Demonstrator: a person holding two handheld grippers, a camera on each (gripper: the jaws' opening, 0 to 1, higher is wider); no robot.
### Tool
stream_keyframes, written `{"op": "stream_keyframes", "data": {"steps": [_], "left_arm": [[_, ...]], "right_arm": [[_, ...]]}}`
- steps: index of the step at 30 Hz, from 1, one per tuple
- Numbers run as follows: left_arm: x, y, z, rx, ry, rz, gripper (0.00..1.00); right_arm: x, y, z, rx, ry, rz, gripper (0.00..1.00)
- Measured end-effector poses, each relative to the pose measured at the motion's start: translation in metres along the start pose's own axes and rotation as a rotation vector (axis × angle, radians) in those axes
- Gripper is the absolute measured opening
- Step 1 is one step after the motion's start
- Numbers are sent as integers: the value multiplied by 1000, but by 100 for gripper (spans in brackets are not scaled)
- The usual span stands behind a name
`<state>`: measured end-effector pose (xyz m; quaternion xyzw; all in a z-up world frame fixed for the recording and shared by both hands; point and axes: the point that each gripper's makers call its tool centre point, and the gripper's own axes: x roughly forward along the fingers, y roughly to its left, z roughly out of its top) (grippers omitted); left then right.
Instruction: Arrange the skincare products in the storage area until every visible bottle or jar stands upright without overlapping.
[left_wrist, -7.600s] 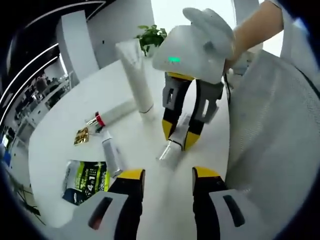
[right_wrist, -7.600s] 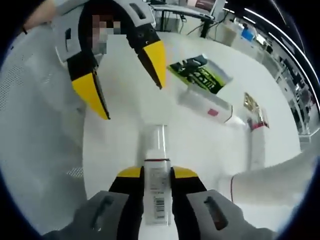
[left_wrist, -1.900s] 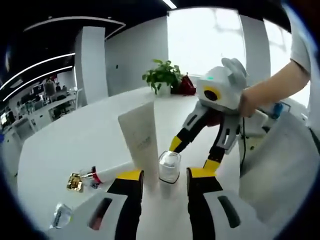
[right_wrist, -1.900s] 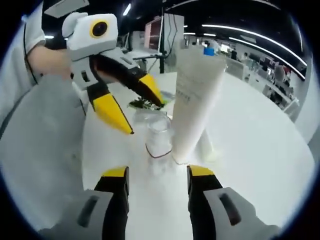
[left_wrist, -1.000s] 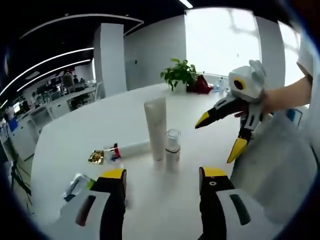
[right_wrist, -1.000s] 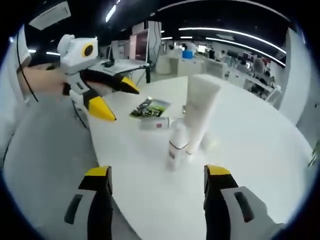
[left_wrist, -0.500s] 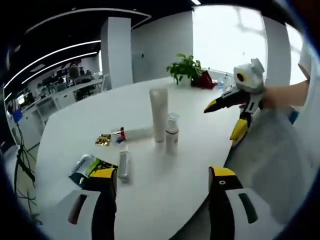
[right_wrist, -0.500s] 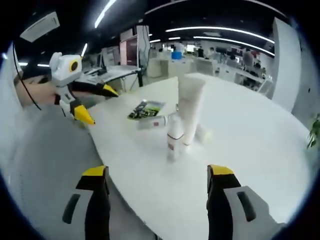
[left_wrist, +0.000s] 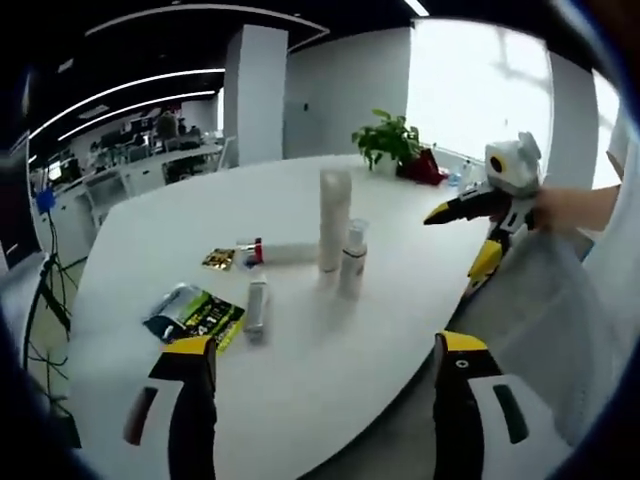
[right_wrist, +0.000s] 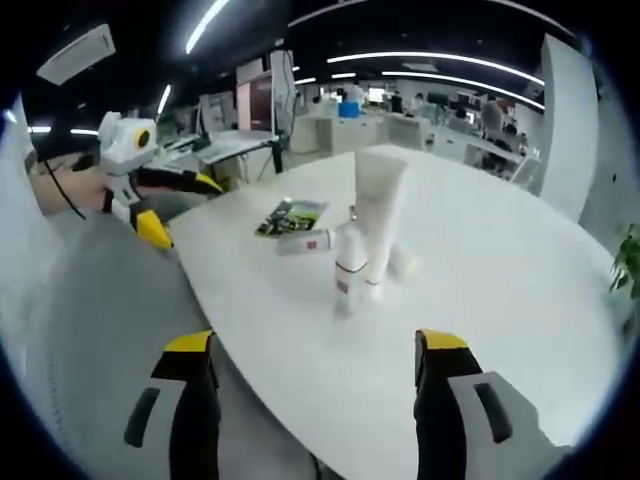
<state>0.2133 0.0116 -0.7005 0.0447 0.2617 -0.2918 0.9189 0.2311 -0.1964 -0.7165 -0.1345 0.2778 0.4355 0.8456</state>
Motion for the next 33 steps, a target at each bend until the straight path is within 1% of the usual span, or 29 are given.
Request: {"op": "stream_keyframes", "data": {"steps": [3,6,9,11,14,18,22,24,26,29,33], "left_arm": [[-3,0,2,-11,-8,-1,90],[-5,3,3,-25,-16,1,94],[-6,6,-1,-47,-13,-12,98],[-6,5,-4,-57,-16,-18,97],[-4,5,-5,-41,-13,-9,98],[-2,5,-1,-48,-33,-4,97],[-3,7,2,-37,-60,5,97],[-3,9,1,-39,-49,25,97],[-3,9,1,-25,-52,27,96],[-4,11,4,-31,-69,32,96],[-5,13,4,-29,-67,49,94]], "right_arm": [[1,1,-1,-2,7,3,79],[3,4,-1,-23,18,6,79],[4,8,1,-59,20,11,81],[5,11,1,-65,23,20,82],[5,9,-2,-83,40,19,83],[4,6,-4,-71,42,13,83],[2,4,-6,-54,45,-2,83],[3,3,-7,-43,43,-1,83],[3,3,-10,-45,57,-3,83],[4,5,-12,-49,71,5,83],[6,4,-12,-28,75,12,83]]}}
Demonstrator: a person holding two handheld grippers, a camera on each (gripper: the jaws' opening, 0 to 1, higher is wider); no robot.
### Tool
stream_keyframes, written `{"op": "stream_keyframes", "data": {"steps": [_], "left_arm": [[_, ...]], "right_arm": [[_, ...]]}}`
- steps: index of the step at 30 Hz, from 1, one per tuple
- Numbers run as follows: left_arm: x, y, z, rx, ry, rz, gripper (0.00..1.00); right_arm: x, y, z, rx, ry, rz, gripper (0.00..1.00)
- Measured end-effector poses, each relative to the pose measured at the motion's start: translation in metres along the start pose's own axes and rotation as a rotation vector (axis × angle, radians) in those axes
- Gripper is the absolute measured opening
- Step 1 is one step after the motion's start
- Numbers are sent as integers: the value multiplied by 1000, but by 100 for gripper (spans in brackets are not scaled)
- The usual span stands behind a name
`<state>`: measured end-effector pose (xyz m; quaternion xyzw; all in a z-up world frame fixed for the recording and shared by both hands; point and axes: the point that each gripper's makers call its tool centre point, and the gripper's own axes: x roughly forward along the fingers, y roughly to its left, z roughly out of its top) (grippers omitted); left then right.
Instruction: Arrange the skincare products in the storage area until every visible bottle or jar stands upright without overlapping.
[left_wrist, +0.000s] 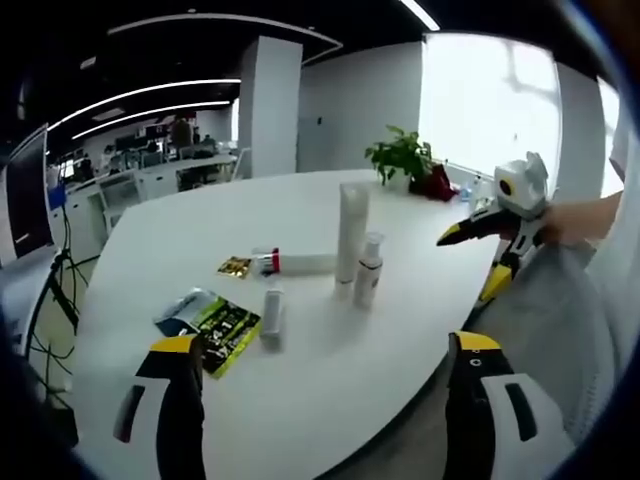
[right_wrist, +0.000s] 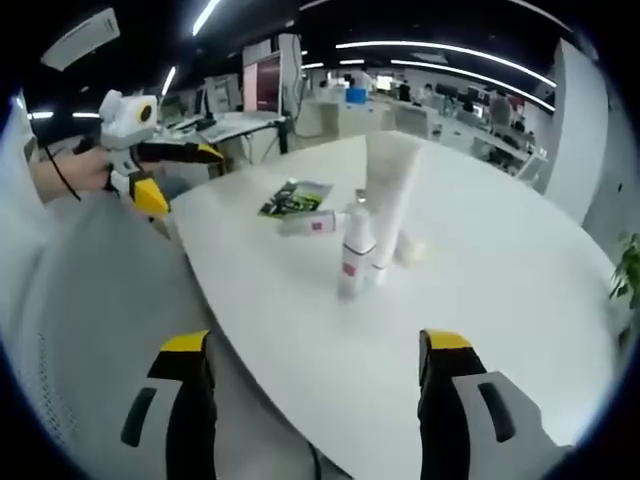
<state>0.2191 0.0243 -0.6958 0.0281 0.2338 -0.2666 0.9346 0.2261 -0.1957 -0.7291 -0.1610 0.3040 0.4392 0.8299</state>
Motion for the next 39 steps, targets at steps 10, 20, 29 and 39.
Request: {"op": "stream_keyframes", "data": {"steps": [10,20,29,39], "left_arm": [[-1,3,4,-23,-22,8,93],[-1,2,1,-17,0,0,93],[0,-2,-2,-14,13,-13,90],[1,0,-4,-37,21,-13,88]], "right_arm": [[-5,-26,-6,25,44,-48,82],[-11,-66,4,14,42,-103,82],[-2,-105,7,4,66,-124,80],[26,-151,25,24,124,-108,77]]}}
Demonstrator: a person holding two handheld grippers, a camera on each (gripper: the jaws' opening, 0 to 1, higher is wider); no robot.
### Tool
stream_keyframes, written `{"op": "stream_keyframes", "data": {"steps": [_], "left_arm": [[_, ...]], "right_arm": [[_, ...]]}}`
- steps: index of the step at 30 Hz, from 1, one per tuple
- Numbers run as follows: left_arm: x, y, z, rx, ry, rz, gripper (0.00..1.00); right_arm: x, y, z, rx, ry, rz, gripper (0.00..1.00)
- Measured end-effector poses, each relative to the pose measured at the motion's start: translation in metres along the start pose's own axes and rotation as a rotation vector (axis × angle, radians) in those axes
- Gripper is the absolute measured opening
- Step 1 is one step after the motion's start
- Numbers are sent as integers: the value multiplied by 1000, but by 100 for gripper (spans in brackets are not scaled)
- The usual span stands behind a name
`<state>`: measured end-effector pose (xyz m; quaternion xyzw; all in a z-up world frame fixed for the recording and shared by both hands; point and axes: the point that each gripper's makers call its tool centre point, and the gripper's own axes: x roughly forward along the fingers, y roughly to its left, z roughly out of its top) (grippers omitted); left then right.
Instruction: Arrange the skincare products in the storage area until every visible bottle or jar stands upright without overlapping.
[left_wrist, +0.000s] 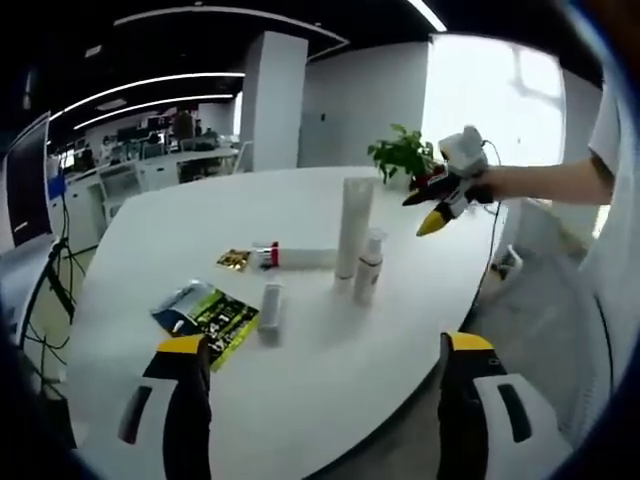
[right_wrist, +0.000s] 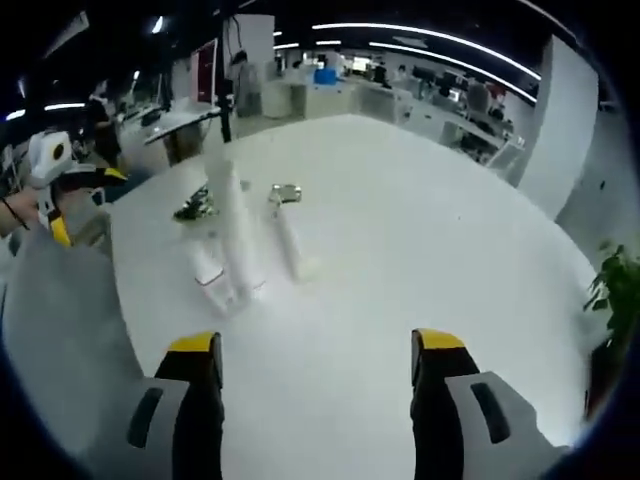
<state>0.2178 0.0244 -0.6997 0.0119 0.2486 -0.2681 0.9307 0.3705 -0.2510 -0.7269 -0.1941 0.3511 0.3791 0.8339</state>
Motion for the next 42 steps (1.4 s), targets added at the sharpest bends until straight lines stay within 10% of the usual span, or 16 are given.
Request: {"op": "stream_keyframes", "data": {"steps": [16,42], "left_arm": [[-2,9,0,-10,-2,50,87],[-2,15,-7,-34,32,80,84]], "right_arm": [[66,-33,20,16,71,76,72],[159,24,78,-112,112,287,59]]}}
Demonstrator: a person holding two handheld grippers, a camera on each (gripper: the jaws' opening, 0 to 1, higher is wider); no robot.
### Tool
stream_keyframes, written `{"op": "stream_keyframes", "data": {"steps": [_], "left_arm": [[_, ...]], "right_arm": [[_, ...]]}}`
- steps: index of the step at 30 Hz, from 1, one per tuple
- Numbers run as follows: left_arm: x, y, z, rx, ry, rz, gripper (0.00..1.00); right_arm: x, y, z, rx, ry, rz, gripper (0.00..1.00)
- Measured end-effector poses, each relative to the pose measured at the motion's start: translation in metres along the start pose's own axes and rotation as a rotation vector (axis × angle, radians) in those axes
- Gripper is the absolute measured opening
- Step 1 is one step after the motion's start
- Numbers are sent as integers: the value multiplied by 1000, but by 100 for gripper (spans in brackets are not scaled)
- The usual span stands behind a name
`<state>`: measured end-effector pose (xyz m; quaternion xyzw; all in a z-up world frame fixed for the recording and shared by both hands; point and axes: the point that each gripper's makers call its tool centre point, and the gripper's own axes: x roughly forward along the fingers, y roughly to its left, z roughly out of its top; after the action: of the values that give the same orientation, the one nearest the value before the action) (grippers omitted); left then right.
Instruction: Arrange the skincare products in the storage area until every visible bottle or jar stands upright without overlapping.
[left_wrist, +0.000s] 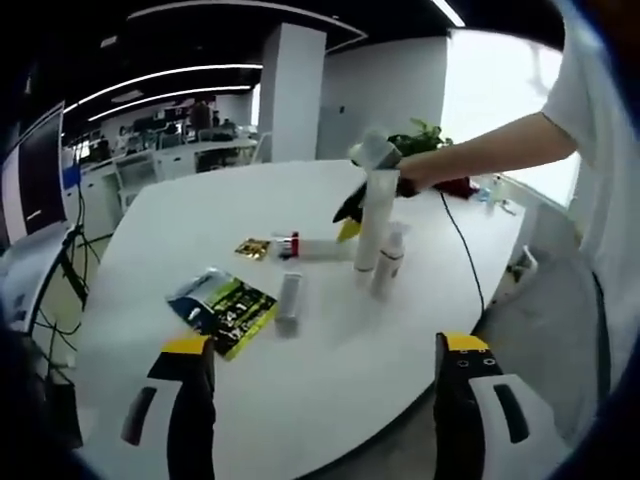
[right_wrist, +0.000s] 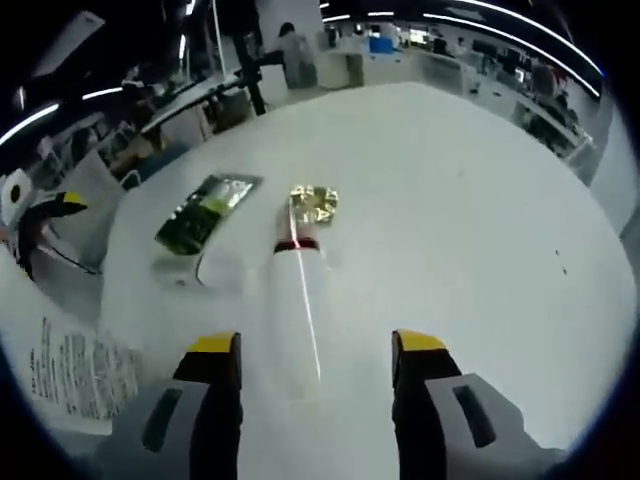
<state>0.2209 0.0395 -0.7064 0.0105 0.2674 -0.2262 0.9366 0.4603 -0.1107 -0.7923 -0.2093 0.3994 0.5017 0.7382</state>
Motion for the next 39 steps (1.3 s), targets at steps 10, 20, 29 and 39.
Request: {"op": "stream_keyframes", "data": {"steps": [10,20,29,39], "left_arm": [[0,2,-2,-5,8,6,84],[0,3,0,-7,-1,23,84],[-1,5,3,-17,-8,37,85],[0,1,2,-12,6,28,84]], "right_arm": [[23,13,18,-56,35,58,54],[44,17,25,-136,104,80,42],[52,11,22,-251,200,69,30],[60,11,14,-288,332,61,33]]}}
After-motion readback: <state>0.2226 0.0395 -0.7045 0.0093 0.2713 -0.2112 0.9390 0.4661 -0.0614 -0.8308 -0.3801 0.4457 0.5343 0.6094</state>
